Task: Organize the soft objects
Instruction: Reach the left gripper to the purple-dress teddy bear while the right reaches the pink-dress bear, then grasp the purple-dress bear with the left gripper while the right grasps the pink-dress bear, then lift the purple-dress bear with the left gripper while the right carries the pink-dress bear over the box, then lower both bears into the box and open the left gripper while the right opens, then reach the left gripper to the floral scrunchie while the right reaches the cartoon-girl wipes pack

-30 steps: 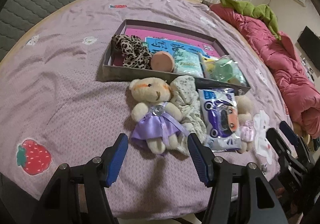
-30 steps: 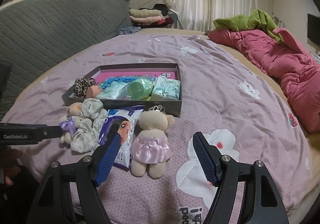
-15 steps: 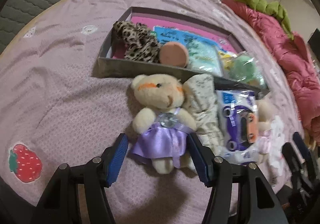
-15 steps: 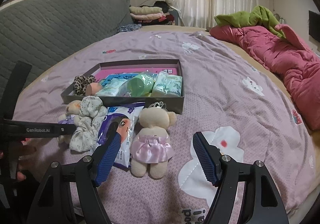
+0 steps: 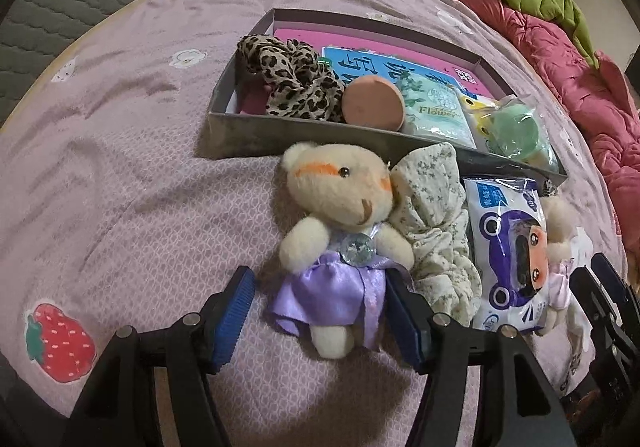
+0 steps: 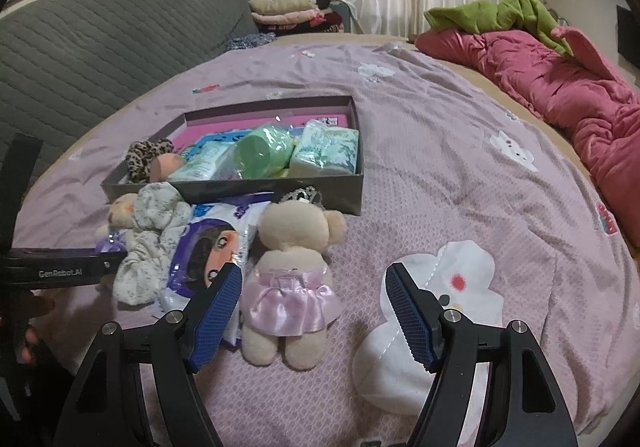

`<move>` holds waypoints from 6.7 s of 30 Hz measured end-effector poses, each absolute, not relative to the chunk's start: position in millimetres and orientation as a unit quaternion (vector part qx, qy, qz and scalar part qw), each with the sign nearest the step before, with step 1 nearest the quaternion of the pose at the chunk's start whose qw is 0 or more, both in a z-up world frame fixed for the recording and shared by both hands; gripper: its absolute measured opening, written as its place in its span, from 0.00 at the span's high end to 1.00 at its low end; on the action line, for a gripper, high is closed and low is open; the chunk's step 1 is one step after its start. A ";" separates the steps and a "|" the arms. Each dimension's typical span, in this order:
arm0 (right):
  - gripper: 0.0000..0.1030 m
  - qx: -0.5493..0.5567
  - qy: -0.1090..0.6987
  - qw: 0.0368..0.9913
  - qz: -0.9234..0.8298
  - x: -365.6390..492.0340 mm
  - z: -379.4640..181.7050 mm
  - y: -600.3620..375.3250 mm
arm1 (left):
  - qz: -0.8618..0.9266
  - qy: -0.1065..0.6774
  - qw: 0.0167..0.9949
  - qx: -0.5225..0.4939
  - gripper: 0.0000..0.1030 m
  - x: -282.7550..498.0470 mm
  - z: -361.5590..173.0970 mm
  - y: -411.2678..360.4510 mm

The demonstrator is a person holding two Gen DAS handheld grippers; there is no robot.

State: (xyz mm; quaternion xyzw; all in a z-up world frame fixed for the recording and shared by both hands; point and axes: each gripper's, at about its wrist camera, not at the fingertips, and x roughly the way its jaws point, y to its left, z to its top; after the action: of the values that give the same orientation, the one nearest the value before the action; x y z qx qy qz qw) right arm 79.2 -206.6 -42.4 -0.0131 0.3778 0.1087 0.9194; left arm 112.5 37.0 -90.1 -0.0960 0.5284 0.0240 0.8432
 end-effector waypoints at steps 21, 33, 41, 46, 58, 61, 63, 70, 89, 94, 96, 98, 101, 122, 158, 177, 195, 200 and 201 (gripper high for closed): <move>0.26 -0.034 0.392 0.911 0.122 118.1 -73.9 -190.8 | 0.015 0.524 0.846 -0.094 0.33 121.1 -98.5 38.6; 0.58 -0.054 0.381 0.911 0.150 119.8 -72.8 -182.4 | 0.016 0.518 0.851 -0.087 0.32 133.7 -102.6 34.4; 0.58 -0.037 0.365 0.920 0.141 117.0 -61.9 -194.2 | -0.007 0.509 0.855 -0.104 0.64 123.3 -94.6 33.4; 0.58 -0.031 0.356 0.923 0.143 113.6 -55.0 -197.3 | -0.011 0.506 0.854 -0.119 0.65 118.3 -88.5 38.1; 0.58 -0.043 0.326 0.929 0.168 92.8 -34.0 -187.8 | -0.014 0.483 0.867 -0.121 0.65 100.6 -60.0 43.6; 0.58 -0.044 0.322 0.930 0.170 89.4 -30.4 -186.8 | -0.012 0.476 0.871 -0.124 0.65 97.9 -52.8 46.3; 0.58 -0.043 0.319 0.931 0.173 87.0 -27.2 -185.5 | -0.010 0.470 0.874 -0.124 0.65 95.8 -47.8 48.0; 0.58 -0.040 0.303 0.935 0.181 79.4 -15.0 -182.5 | -0.012 0.453 0.883 -0.124 0.65 93.1 -31.5 49.3; 0.58 -0.017 0.262 0.946 0.191 106.7 11.3 -167.0 | -0.011 0.422 0.899 -0.111 0.65 111.3 -12.6 50.7; 0.58 0.001 0.252 0.947 0.197 121.2 19.3 -155.6 | -0.014 0.419 0.902 -0.105 0.65 121.2 -11.7 50.3; 0.58 0.007 0.248 0.948 0.199 130.1 22.3 -149.3 | -0.012 0.416 0.903 -0.103 0.65 125.0 -10.2 50.9; 0.58 0.010 0.245 0.949 0.199 137.1 23.6 -142.9 | -0.012 0.413 0.904 -0.105 0.65 130.5 -8.9 53.5; 0.58 0.018 0.248 0.947 0.205 149.0 24.1 -135.0 | -0.009 0.411 0.905 -0.106 0.65 138.3 -8.5 57.1; 0.58 0.000 0.218 0.950 0.222 182.8 25.6 -118.2 | 0.003 0.408 0.908 -0.099 0.65 178.4 -9.0 71.8; 0.29 -0.065 0.303 0.924 0.225 211.7 -25.3 -90.0 | 0.011 0.451 0.887 -0.094 0.53 208.2 -56.7 68.5; 0.29 -0.017 0.283 0.936 0.208 146.8 15.8 -156.3 | -0.014 0.423 0.899 -0.113 0.42 157.1 -18.3 55.6; 0.28 -0.020 0.376 0.905 0.200 104.5 -29.6 -161.7 | -0.047 0.476 0.867 -0.136 0.42 119.1 -50.9 32.4; 0.28 -0.022 0.388 0.898 0.208 103.9 -36.8 -155.4 | -0.047 0.485 0.863 -0.131 0.42 118.4 -55.7 28.3; 0.28 -0.022 0.392 0.896 0.210 104.2 -38.9 -153.9 | -0.047 0.486 0.863 -0.130 0.42 118.7 -56.5 27.6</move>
State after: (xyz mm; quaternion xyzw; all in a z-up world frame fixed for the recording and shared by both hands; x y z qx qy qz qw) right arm 104.2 -153.9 -38.9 -0.0217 0.3916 0.2098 0.8957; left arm 118.7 27.6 -56.5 -0.1295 0.4861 -0.0470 0.8630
